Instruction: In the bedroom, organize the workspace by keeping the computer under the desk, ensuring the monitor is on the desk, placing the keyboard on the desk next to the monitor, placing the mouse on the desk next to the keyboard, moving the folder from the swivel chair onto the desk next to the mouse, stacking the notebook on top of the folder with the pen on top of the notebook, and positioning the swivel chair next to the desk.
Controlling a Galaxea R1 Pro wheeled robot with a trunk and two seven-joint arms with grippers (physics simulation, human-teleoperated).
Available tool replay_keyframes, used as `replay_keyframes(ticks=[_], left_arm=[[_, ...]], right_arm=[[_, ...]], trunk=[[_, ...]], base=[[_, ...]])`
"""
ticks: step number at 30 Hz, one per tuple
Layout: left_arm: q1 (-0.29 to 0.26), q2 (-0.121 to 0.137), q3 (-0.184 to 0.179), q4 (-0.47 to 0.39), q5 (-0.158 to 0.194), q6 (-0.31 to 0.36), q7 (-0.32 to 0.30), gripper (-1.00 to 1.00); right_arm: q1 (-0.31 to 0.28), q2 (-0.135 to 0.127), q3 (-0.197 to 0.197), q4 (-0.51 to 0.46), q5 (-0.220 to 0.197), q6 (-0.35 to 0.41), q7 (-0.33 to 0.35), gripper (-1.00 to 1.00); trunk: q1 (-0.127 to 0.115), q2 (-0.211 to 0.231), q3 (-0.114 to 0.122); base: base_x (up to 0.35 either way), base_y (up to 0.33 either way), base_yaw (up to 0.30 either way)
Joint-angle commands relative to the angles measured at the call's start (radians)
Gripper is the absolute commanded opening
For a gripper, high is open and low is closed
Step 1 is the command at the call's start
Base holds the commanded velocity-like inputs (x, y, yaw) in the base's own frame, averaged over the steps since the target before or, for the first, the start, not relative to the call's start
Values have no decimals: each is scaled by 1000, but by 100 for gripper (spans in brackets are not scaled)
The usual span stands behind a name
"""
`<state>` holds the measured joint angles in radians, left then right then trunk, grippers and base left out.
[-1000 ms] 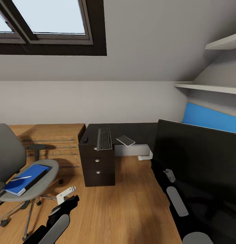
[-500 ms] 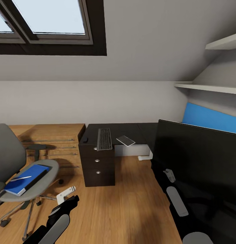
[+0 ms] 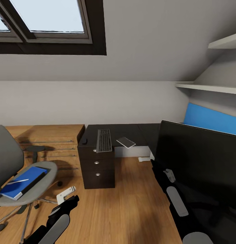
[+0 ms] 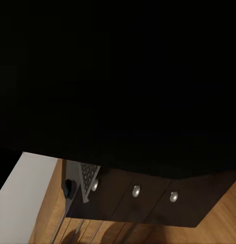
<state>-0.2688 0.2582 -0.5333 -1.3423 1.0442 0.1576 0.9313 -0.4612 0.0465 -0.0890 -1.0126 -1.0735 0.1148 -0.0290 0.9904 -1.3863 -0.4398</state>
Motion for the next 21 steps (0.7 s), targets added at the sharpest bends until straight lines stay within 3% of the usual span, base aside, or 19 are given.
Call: replay_keyframes(ticks=[1, 11, 21], left_arm=[[-1, 1, -2, -1, 2, 5, 6, 100], [-1, 1, -2, -2, 2, 5, 6, 100], [-1, 1, -2, -2, 2, 5, 4, 100]], right_arm=[[-1, 1, -3, -2, -8, 6, -3, 100], [-1, 1, -3, -2, -8, 6, -3, 100], [-1, 1, -3, -2, -8, 6, -2, 100]], trunk=[[0, -1, -1], [0, -1, -1], [0, -1, -1]], base=[[10, 0, 0], [2, 0, 0], [-295, 0, 0]])
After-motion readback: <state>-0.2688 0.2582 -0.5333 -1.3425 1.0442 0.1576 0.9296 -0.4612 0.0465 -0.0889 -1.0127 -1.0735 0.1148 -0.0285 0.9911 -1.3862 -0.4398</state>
